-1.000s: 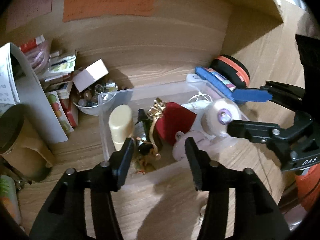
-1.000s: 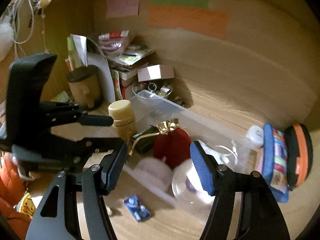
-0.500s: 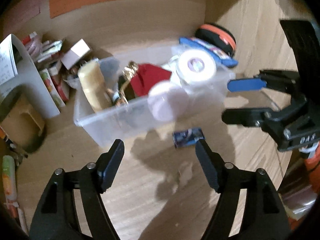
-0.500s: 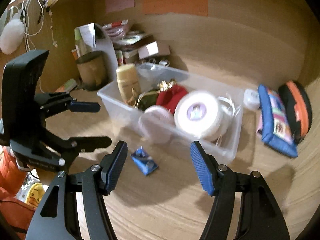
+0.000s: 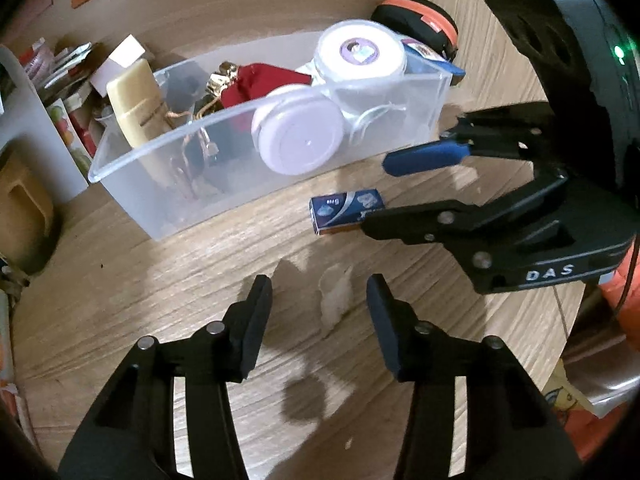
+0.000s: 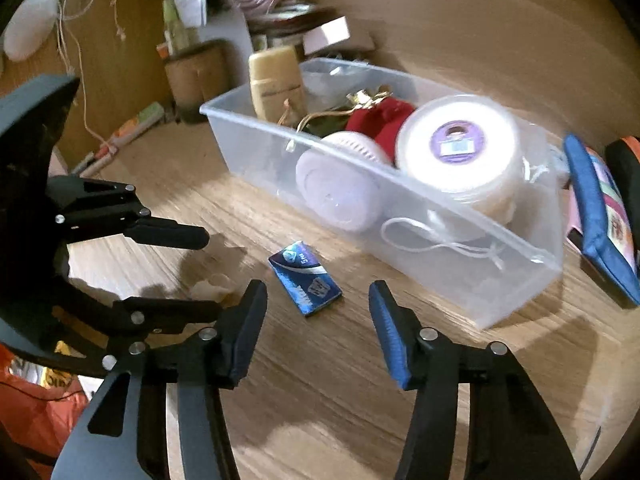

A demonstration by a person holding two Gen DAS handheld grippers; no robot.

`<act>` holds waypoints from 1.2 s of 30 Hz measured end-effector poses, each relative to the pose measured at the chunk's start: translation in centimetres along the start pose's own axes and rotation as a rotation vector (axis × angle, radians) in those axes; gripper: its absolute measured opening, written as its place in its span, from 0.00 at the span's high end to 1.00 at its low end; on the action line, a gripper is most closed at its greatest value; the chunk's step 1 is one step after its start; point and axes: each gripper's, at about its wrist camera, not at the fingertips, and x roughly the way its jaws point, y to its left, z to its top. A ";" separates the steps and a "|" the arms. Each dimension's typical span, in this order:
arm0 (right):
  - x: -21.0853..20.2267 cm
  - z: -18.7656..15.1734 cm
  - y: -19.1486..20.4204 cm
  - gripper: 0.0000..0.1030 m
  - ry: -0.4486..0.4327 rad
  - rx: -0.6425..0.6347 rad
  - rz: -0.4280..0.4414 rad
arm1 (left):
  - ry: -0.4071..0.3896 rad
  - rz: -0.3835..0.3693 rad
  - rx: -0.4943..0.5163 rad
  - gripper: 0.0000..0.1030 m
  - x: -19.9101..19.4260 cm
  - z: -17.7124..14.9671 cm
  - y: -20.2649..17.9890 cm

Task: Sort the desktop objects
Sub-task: 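Grasp the small blue Max box with right tool while left tool approaches a white shell, then grasp the white shell with left tool while right tool lifts the blue box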

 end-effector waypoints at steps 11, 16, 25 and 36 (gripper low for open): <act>2.4 0.6 1.2 0.63 0.034 -0.082 -0.004 | -0.013 0.006 0.005 0.71 0.2 -0.4 0.0; 2.5 0.6 1.9 0.69 0.033 -0.094 0.015 | -0.022 0.014 0.016 0.75 0.2 -0.3 0.0; 2.5 0.5 2.8 0.75 0.028 -0.084 0.004 | -0.051 0.133 0.058 0.84 -0.1 -0.9 -0.9; -0.1 -0.3 2.2 0.75 -0.011 -0.016 0.003 | -0.079 0.191 -0.009 0.84 -0.9 -1.1 1.0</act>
